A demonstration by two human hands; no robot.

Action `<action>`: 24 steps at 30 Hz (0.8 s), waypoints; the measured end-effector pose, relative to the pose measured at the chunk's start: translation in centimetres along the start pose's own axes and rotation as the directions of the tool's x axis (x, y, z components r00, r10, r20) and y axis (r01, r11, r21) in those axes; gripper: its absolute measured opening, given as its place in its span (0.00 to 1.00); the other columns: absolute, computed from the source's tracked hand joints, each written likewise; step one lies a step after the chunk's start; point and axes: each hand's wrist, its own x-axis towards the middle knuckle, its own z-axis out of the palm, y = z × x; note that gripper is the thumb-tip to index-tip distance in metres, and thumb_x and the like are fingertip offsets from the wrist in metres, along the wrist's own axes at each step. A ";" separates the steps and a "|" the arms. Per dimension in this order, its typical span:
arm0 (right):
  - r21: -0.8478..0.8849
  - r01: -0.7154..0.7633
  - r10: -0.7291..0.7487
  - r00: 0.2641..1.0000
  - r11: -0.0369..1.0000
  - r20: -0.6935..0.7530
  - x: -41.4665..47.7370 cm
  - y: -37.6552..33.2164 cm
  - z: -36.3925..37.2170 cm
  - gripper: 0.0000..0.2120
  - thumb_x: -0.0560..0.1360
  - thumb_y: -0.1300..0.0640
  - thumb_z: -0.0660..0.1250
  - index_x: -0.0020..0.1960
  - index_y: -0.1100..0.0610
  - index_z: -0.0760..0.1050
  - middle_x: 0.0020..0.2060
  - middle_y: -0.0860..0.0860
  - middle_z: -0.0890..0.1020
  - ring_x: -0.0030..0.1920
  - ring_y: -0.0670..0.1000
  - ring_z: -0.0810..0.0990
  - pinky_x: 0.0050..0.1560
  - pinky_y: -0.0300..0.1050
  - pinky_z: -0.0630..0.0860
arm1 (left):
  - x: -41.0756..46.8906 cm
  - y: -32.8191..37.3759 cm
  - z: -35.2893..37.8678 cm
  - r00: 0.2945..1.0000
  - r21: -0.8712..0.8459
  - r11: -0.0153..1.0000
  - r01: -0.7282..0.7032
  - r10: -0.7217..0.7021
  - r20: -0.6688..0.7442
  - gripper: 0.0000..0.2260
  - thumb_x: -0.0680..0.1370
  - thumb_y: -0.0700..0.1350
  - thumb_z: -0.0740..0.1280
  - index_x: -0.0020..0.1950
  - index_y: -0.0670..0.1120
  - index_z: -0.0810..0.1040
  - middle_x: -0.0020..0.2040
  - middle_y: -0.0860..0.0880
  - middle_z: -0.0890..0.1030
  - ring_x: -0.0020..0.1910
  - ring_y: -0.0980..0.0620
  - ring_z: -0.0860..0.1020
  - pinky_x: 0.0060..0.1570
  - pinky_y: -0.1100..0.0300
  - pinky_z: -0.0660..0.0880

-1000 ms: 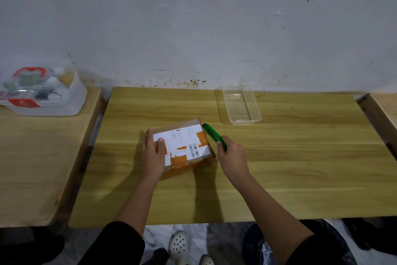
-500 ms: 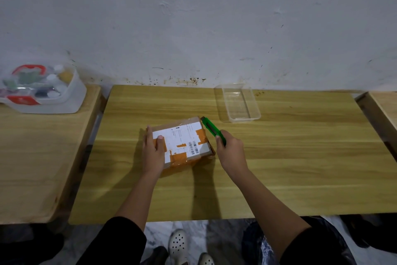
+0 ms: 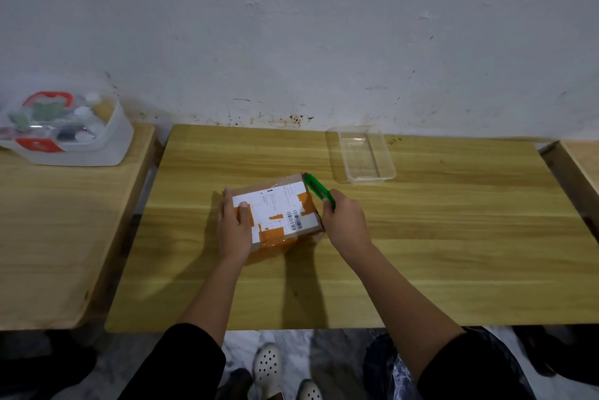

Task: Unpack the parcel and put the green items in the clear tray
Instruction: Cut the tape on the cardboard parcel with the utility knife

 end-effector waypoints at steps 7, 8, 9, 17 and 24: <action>-0.210 0.038 -0.013 0.993 0.977 0.116 0.1 -0.7 -2.0 0.11 0.78 0.59 0.56 0.50 0.64 0.74 0.37 0.56 0.72 0.36 0.54 0.71 0.32 0.43 0.65 | 0.1 0.1 0.4 0.998 0.005 0.999 0.041 -0.040 -0.045 0.22 0.82 0.48 0.51 0.76 0.51 0.51 0.73 0.41 0.63 0.69 0.41 0.66 0.59 0.50 0.68; -0.215 0.040 -0.012 0.992 0.976 0.128 0.0 -0.7 -2.3 0.10 0.77 0.59 0.56 0.48 0.64 0.74 0.36 0.55 0.72 0.34 0.53 0.71 0.29 0.41 0.63 | 0.1 0.1 0.5 0.998 0.001 0.999 0.047 -0.047 -0.050 0.22 0.82 0.48 0.51 0.76 0.51 0.51 0.73 0.41 0.63 0.69 0.41 0.65 0.60 0.50 0.67; -0.219 0.043 -0.012 0.990 0.975 0.139 -0.2 -0.6 -2.6 0.10 0.77 0.60 0.57 0.46 0.64 0.74 0.34 0.54 0.71 0.32 0.52 0.70 0.27 0.41 0.61 | 0.2 0.1 0.6 0.997 -0.006 0.999 0.049 -0.049 -0.053 0.22 0.82 0.48 0.51 0.76 0.51 0.51 0.72 0.41 0.64 0.69 0.41 0.66 0.61 0.49 0.67; -0.208 0.087 -0.052 0.984 0.974 0.168 -3.0 1.5 -4.5 0.09 0.74 0.61 0.59 0.37 0.62 0.72 0.28 0.52 0.70 0.27 0.50 0.68 0.25 0.40 0.60 | 0.6 -0.1 1.0 0.994 -0.031 0.997 0.069 -0.071 -0.084 0.21 0.82 0.47 0.50 0.76 0.52 0.53 0.72 0.41 0.64 0.68 0.40 0.67 0.61 0.47 0.68; -0.059 0.010 -0.010 1.000 0.998 -0.007 -4.7 4.1 -5.0 0.08 0.76 0.61 0.60 0.46 0.62 0.78 0.30 0.53 0.74 0.25 0.46 0.69 0.23 0.37 0.60 | -3.0 0.4 2.1 0.974 -0.081 0.991 0.105 -0.119 -0.191 0.23 0.82 0.44 0.52 0.76 0.43 0.53 0.75 0.37 0.56 0.73 0.40 0.59 0.67 0.49 0.61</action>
